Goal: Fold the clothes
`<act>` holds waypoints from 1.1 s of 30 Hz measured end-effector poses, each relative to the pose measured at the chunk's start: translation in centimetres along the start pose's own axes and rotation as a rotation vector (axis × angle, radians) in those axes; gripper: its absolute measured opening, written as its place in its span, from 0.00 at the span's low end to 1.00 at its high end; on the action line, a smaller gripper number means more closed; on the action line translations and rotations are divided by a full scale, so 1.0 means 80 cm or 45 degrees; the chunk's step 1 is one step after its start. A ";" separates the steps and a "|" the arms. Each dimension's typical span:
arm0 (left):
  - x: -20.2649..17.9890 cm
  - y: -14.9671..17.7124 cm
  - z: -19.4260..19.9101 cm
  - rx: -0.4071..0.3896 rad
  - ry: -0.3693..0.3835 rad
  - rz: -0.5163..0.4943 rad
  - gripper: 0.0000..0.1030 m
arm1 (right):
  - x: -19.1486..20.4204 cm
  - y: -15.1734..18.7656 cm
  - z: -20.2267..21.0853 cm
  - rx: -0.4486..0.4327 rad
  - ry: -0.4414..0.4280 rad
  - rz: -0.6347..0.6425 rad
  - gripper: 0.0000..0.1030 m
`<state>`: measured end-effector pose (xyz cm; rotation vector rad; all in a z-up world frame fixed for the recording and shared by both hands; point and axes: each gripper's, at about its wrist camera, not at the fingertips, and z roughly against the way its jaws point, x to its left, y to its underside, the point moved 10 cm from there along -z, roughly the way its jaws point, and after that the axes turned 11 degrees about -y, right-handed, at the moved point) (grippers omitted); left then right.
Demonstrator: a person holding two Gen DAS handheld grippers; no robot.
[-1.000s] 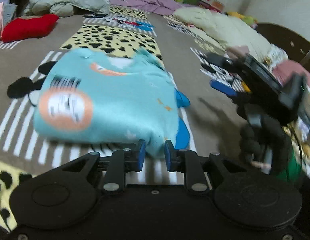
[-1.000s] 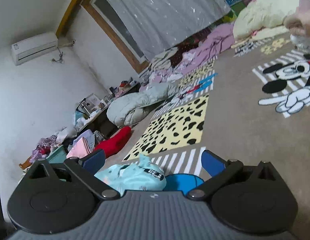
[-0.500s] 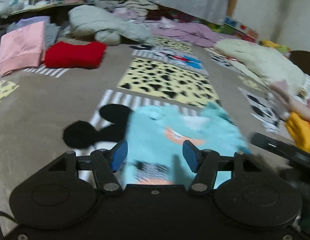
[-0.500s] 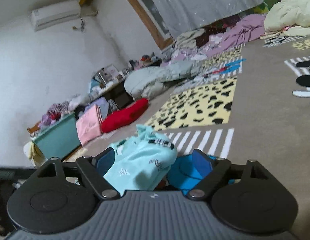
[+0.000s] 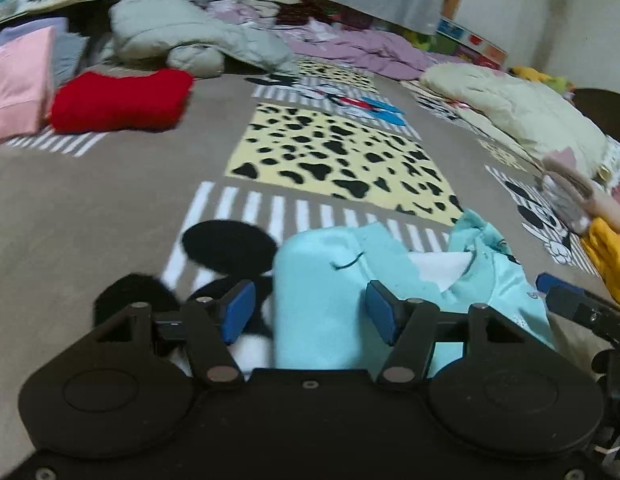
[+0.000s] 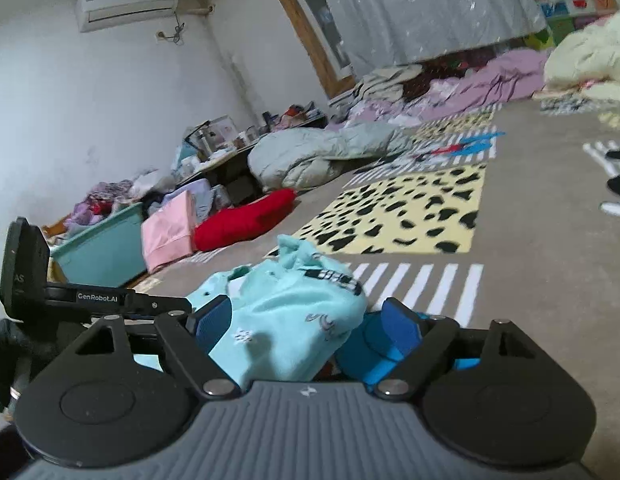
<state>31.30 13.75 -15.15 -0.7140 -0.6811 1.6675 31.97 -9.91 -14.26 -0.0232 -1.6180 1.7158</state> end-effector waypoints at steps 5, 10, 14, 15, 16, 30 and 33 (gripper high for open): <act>-0.010 0.002 -0.007 -0.001 0.015 -0.050 0.28 | 0.011 -0.001 -0.005 0.007 -0.019 0.058 0.71; -0.010 0.001 0.008 -0.019 0.001 -0.057 0.11 | 0.012 0.018 -0.022 0.099 -0.006 0.081 0.35; -0.013 -0.015 0.055 -0.120 0.001 -0.029 0.09 | 0.025 0.023 -0.026 0.139 -0.052 0.101 0.05; -0.013 -0.019 0.069 -0.148 0.006 -0.013 0.09 | 0.028 0.024 -0.026 0.142 -0.035 0.123 0.05; -0.013 -0.022 0.082 -0.170 0.010 0.003 0.09 | 0.029 0.022 -0.024 0.128 0.019 0.153 0.06; -0.036 -0.002 0.219 -0.283 0.023 -0.051 0.08 | 0.056 0.015 -0.001 0.057 -0.187 -0.021 0.13; -0.042 -0.005 0.233 -0.311 0.033 -0.052 0.08 | 0.062 0.000 0.019 -0.023 -0.185 -0.009 0.10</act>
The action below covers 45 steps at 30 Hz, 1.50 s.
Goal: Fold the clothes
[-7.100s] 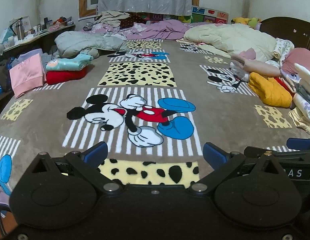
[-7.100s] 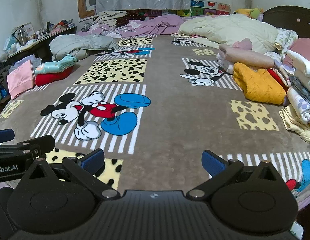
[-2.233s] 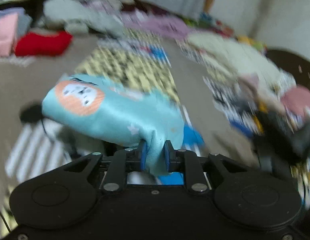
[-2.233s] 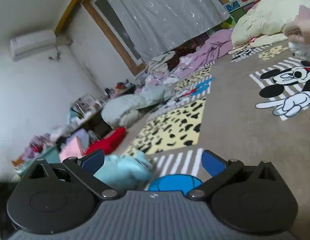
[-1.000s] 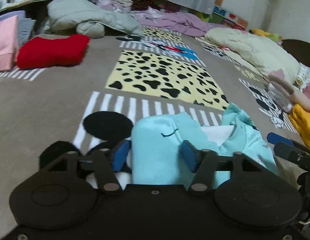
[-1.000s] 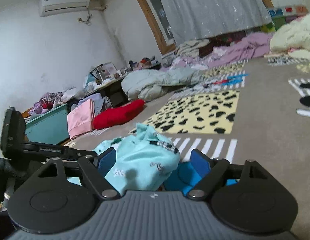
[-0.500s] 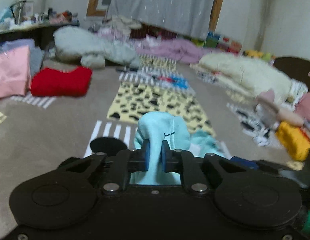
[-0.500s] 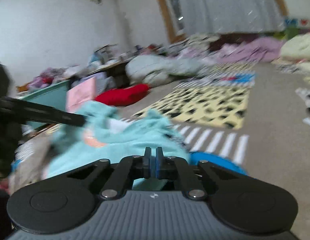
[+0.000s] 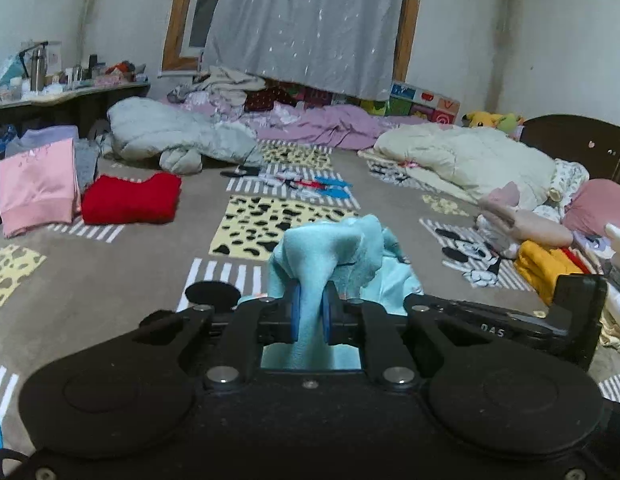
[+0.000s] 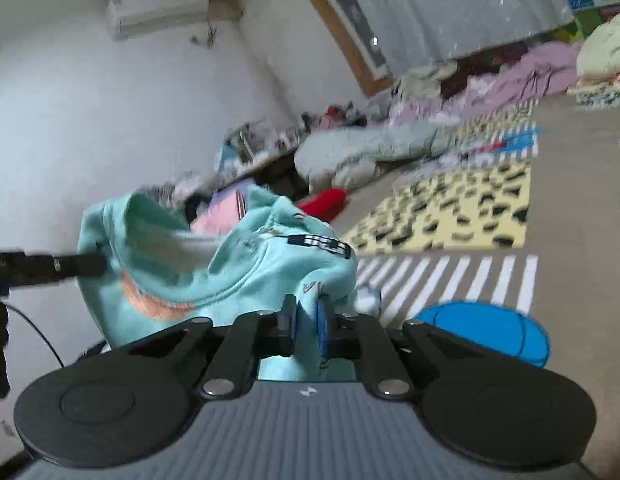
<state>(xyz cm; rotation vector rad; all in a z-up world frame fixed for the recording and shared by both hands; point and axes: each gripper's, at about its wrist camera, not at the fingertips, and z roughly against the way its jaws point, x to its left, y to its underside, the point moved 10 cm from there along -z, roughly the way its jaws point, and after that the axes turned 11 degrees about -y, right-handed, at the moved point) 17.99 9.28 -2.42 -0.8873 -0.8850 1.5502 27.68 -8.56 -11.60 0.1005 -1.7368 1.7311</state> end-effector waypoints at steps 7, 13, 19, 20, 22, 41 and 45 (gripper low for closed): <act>-0.020 -0.027 0.010 -0.061 0.038 -0.006 0.08 | 0.033 -0.040 0.047 -0.124 0.054 0.113 0.09; -0.035 -0.011 0.032 -0.031 0.118 -0.054 0.08 | 0.041 -0.049 0.084 -0.140 0.100 0.148 0.09; -0.048 0.091 0.057 0.141 0.189 -0.175 0.08 | 0.056 -0.002 0.128 0.021 0.058 0.157 0.10; -0.048 0.103 0.059 0.168 0.204 -0.170 0.08 | 0.058 0.009 0.135 0.054 0.056 0.148 0.10; -0.047 0.122 0.064 0.211 0.223 -0.159 0.08 | 0.062 0.032 0.146 0.117 0.066 0.134 0.10; -0.005 0.128 0.118 0.323 0.342 -0.057 0.64 | 0.075 0.046 0.231 0.139 0.042 -0.168 0.66; 0.014 0.119 0.072 0.357 0.239 0.067 0.65 | 0.062 0.053 0.188 0.189 0.058 -0.212 0.68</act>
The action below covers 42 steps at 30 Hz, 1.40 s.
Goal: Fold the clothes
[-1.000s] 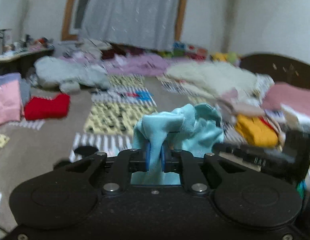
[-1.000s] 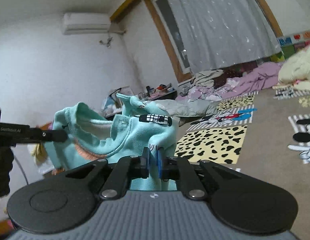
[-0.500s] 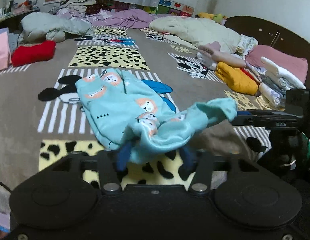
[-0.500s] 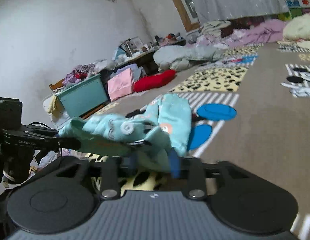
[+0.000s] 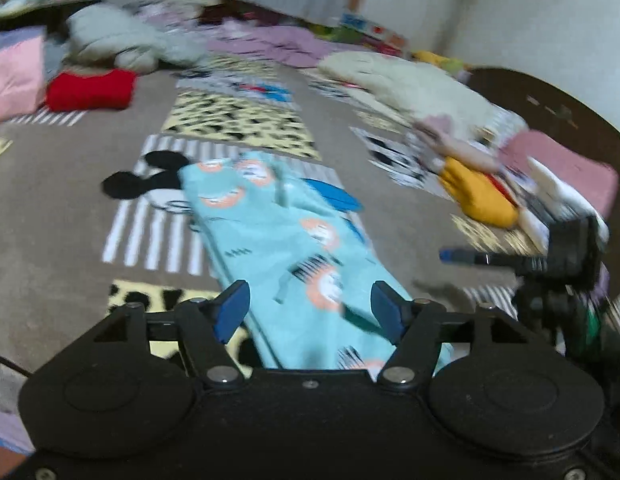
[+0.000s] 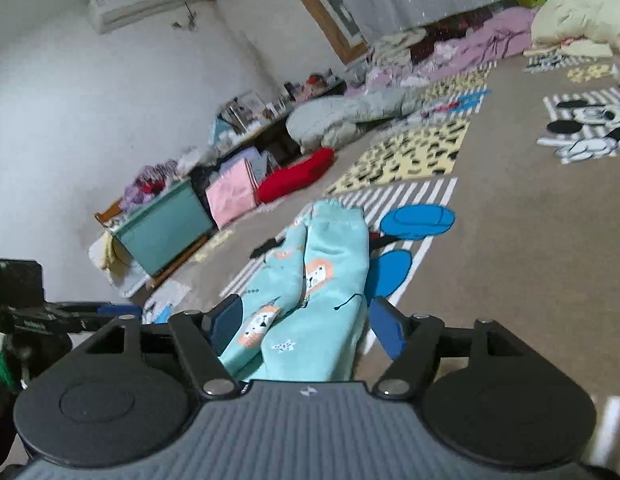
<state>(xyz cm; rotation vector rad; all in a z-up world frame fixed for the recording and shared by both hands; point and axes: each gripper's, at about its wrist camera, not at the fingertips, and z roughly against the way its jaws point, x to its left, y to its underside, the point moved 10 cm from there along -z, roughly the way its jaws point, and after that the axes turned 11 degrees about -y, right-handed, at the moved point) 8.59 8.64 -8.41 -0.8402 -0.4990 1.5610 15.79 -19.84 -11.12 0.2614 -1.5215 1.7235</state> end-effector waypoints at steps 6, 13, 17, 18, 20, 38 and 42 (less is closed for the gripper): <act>0.032 -0.031 -0.091 0.106 -0.061 0.185 0.65 | -0.040 -0.010 -0.093 0.075 0.062 -0.102 0.68; 0.079 -0.037 -0.172 0.211 -0.098 0.374 0.64 | -0.081 -0.056 -0.189 0.110 0.049 -0.138 0.78; 0.076 -0.036 -0.195 0.227 -0.024 0.384 0.43 | -0.092 -0.055 -0.232 0.193 0.008 -0.121 0.77; 0.074 -0.036 -0.199 0.229 -0.011 0.377 0.36 | -0.093 -0.051 -0.242 0.217 -0.017 -0.127 0.72; 0.067 -0.039 -0.203 0.223 0.021 0.352 0.23 | -0.091 -0.040 -0.254 0.247 -0.055 -0.125 0.51; -0.110 -0.201 -0.237 -0.084 0.272 0.001 0.15 | -0.068 -0.158 -0.101 -0.212 0.315 0.207 0.27; -0.112 -0.234 -0.277 -0.087 0.263 0.022 0.15 | -0.104 -0.201 -0.098 -0.254 0.354 0.203 0.28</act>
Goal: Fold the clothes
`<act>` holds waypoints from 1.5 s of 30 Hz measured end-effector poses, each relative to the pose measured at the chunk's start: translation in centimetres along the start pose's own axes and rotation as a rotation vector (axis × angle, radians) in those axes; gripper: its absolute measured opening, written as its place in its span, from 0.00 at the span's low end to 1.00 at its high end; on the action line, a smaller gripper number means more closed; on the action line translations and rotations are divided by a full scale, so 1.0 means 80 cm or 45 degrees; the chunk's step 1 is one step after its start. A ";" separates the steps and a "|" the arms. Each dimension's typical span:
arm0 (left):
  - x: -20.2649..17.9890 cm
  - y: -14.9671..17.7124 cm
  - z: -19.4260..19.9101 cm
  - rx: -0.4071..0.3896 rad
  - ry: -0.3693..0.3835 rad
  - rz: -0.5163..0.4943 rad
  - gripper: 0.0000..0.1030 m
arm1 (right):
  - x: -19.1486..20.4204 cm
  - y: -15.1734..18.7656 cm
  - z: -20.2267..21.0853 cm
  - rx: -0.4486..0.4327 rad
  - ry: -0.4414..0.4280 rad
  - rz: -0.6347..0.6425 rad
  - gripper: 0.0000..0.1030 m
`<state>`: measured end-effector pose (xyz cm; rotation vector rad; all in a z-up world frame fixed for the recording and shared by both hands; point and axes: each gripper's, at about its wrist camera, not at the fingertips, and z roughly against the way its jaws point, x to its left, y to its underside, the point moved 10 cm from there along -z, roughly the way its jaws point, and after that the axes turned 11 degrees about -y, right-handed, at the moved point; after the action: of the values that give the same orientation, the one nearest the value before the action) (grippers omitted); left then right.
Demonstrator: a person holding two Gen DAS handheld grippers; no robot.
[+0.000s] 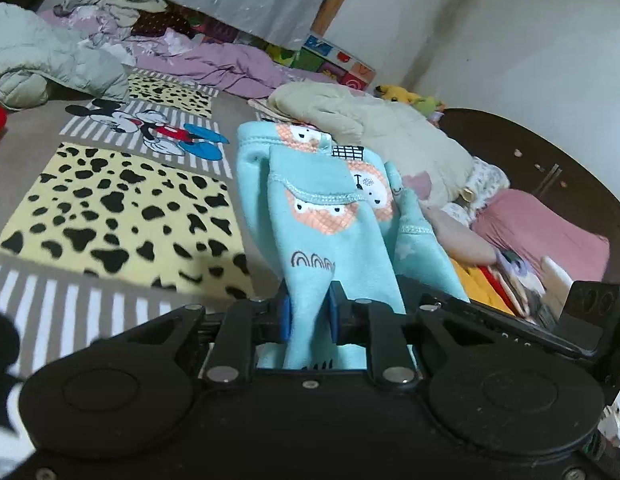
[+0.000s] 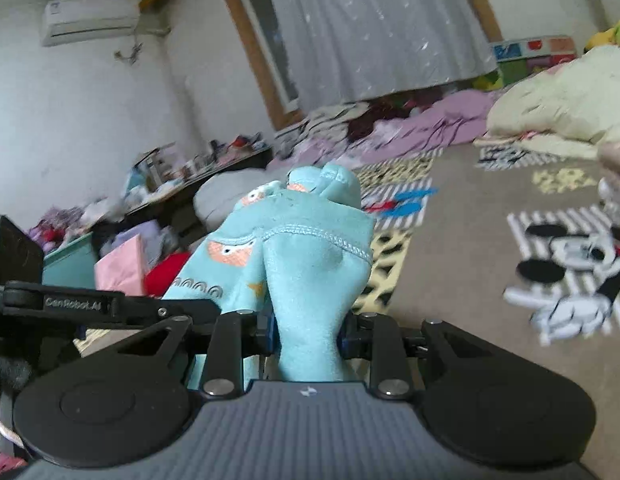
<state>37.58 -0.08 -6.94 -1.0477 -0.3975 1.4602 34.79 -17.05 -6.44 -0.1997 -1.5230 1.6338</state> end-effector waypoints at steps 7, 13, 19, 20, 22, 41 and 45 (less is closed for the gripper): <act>0.050 0.007 -0.077 0.087 -0.144 0.024 0.28 | -0.075 -0.002 -0.080 0.108 0.136 -0.020 0.38; 0.084 0.034 -0.034 0.011 -0.227 0.083 0.48 | -0.102 0.017 -0.064 0.097 0.288 -0.055 0.64; 0.059 0.058 0.004 -0.019 -0.202 0.033 0.49 | -0.083 0.032 -0.009 0.023 0.285 0.003 0.66; 0.062 0.059 0.002 -0.015 -0.201 0.041 0.49 | -0.084 0.035 -0.007 0.024 0.275 -0.007 0.66; 0.073 0.059 -0.011 -0.005 -0.216 0.075 0.49 | -0.090 0.049 -0.006 0.025 0.237 -0.065 0.66; 0.091 0.035 -0.123 0.082 -0.116 0.128 0.32 | -0.138 0.081 -0.058 0.109 0.114 -0.249 0.59; 0.096 0.035 -0.124 0.075 -0.144 0.102 0.08 | -0.137 0.089 -0.063 0.132 0.128 -0.241 0.59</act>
<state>44.69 3.11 -17.15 -0.9464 -0.3943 1.5984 41.28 -19.81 -18.56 -0.0774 -1.3354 1.5247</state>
